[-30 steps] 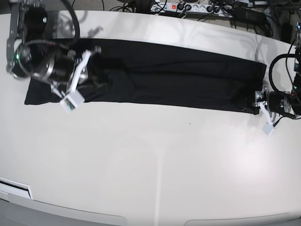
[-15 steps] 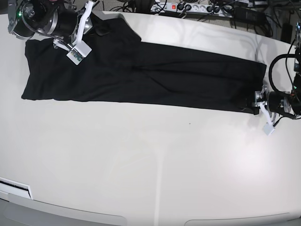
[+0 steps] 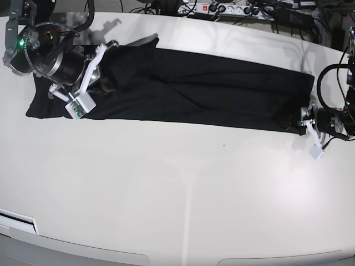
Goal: Layout the t-shirt on the table in an organized manner, then fold the t-shirt properly
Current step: 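Straighten the strip's end with the right gripper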
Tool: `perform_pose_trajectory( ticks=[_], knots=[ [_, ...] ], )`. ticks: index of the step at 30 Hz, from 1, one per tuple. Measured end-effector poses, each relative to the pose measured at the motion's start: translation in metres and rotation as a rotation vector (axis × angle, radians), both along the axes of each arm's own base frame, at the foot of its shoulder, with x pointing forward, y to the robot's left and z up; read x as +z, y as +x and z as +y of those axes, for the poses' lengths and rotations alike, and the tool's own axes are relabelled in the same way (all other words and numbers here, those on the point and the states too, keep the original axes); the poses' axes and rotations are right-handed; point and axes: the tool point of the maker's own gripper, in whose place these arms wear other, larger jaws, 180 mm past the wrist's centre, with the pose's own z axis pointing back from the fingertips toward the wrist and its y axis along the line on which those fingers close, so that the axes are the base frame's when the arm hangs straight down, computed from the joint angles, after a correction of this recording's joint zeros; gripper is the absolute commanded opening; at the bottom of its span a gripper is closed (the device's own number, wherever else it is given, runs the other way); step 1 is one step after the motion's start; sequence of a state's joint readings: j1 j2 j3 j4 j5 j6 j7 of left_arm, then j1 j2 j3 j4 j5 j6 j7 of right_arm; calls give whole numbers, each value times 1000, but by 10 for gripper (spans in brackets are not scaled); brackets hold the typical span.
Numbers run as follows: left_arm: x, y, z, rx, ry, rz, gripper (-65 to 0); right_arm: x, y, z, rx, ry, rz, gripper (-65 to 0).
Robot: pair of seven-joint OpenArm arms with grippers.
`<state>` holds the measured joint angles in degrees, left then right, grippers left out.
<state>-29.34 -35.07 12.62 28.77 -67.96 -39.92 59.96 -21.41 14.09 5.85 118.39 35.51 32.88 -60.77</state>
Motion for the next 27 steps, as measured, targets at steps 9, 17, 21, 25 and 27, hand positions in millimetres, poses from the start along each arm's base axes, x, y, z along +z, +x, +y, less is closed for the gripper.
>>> perform_pose_trajectory(
  ticks=[9,17,21,25,27],
  knots=[
    [0,0,0,0,0,0,-294,-41,23,-46,-264,-96,7,-650],
    [0,0,0,-1,0,0,-294,-57,43,-84,-455,-192,23,-650],
    [0,0,0,0,0,-1,-294,-64,41,-86,-461,-192,36,-650],
    [0,0,0,0,0,-1,-294,-74,41,-95,-484,-228,29,-650],
    [0,0,0,0,0,-1,-294,-78,39,-110,-565,-266,35,-650]
  ],
)
